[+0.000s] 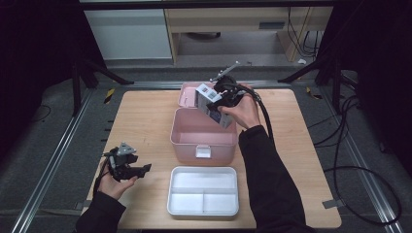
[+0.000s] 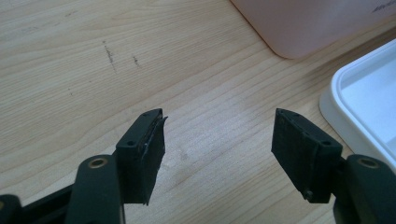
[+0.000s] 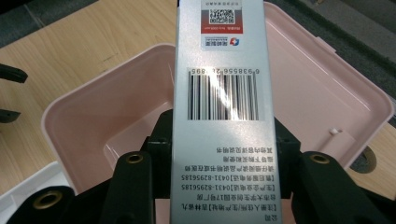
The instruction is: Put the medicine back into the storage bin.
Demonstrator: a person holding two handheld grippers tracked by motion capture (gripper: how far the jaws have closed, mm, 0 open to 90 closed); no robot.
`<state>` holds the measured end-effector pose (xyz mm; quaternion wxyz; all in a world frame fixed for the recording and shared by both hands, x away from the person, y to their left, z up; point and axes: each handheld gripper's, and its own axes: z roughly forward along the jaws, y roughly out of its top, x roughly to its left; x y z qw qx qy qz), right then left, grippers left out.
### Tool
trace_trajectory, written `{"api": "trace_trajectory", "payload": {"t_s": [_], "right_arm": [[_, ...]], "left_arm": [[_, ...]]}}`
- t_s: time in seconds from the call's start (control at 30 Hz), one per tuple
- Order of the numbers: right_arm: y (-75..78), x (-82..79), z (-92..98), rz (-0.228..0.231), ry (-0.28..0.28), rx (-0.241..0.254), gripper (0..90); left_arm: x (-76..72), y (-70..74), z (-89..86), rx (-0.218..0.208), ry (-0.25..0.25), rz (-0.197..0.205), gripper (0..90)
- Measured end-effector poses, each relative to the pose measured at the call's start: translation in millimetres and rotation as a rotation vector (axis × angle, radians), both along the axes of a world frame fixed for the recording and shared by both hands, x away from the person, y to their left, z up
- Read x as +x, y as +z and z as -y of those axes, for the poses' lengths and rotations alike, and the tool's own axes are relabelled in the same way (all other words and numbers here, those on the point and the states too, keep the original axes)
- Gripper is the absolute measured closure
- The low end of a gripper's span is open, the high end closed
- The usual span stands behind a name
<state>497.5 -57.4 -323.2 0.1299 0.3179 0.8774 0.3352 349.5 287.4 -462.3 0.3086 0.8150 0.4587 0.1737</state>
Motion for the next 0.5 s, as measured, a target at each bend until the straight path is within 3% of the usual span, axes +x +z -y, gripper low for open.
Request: {"api": "trace_trajectory", "payload": {"t_s": [0.5], "right_arm": [[-31.2, 5.1, -32.0, -0.049, 0.062, -0.08, 55.6]], "left_arm": [[-1.3, 2.3, -0.6, -0.002, -0.003, 0.006, 34.9]]}}
